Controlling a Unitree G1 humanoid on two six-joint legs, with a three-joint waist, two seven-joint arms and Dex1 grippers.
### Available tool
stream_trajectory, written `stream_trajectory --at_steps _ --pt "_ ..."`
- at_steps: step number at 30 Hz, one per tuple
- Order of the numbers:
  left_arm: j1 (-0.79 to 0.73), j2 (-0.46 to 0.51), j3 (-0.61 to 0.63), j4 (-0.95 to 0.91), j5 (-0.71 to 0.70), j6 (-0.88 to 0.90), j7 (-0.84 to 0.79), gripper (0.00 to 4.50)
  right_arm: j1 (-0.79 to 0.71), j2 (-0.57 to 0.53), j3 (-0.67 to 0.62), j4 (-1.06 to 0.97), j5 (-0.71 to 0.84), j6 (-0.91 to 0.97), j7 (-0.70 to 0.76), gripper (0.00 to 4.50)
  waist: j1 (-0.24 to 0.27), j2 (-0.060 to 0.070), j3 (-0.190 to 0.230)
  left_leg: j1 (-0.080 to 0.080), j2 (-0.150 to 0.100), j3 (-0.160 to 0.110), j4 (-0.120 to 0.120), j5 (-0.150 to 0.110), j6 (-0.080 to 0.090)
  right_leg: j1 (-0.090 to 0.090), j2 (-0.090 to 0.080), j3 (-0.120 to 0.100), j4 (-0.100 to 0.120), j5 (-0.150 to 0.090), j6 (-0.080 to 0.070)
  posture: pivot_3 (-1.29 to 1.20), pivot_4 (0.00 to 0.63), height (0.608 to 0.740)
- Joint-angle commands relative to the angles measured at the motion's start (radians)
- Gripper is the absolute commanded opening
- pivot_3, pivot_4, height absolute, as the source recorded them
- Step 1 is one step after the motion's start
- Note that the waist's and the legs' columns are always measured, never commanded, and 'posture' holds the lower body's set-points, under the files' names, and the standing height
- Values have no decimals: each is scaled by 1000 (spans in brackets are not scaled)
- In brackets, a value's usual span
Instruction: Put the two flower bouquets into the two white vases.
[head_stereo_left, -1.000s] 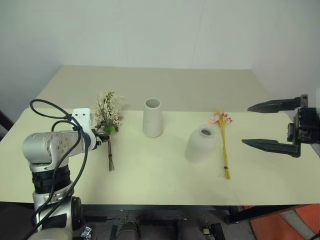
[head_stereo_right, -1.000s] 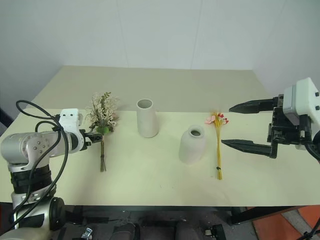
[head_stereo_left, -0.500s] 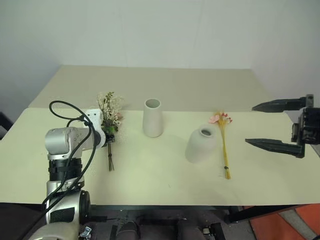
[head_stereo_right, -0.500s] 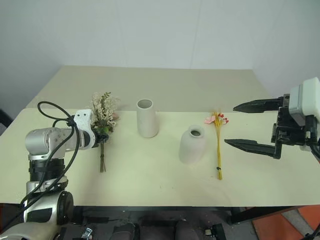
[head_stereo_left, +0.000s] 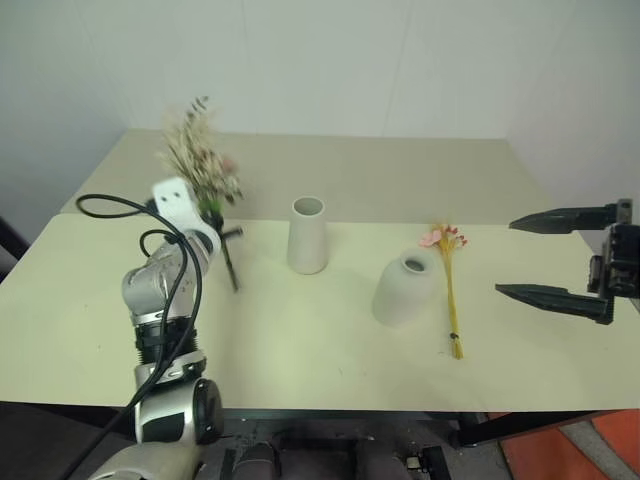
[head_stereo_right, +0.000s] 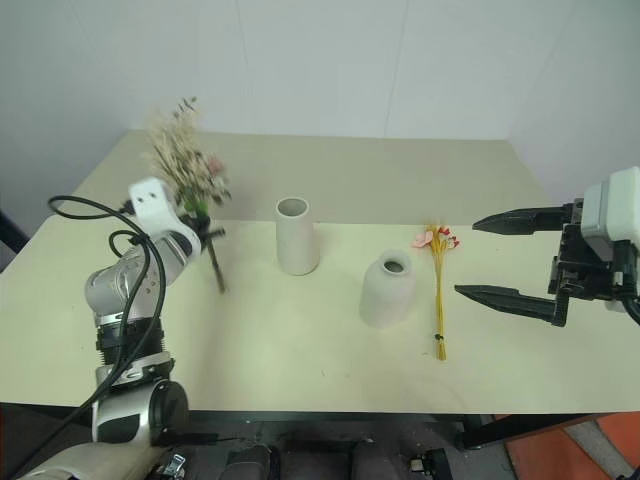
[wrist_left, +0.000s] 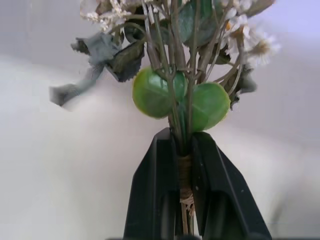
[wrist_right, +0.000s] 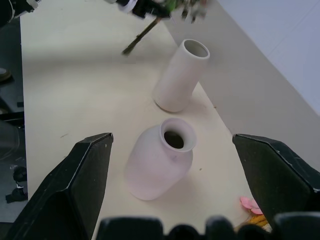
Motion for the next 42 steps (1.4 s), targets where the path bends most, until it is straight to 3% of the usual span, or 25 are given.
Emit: stream_trajectory --at_steps 1,5,13,24,40,42 --pt "-131 -5 71 38 -135 -329 -166 100 8 4 -45 -27 6 8 -20 4500 5 0 0 0 0 0 0 0 0 0 0 0 0 0 0 0 150 740" --pt "-235 -34 100 180 -363 -405 -502 100 33 21 -66 -57 13 15 -43 4500 15 0 0 0 -2 0 0 0 0 2 -1 1 -2 -1 2 0 150 740" --pt "-329 6 -1 495 -349 -441 -752 100 102 69 -133 -146 28 48 -98 4500 14 0 0 -2 -3 -1 3 0 0 2 -2 1 -2 -1 5 0 150 740" --pt "-430 62 -58 842 -247 -545 -897 100 163 109 -178 -220 39 75 -160 4500 7 0 0 -1 -3 -2 2 0 0 2 -2 1 -1 -1 5 0 150 740" --pt "-380 32 -216 913 -42 -738 -1036 100 163 84 -177 -193 46 71 -152 4500 9 0 0 -1 -3 -2 3 0 0 2 -2 1 -1 -1 5 0 150 740" --pt "-367 40 -250 916 -4 -761 -1067 833 163 82 -180 -190 47 70 -149 4500 9 0 0 -1 -3 -2 2 0 0 1 -2 1 -1 -1 5 0 150 740"
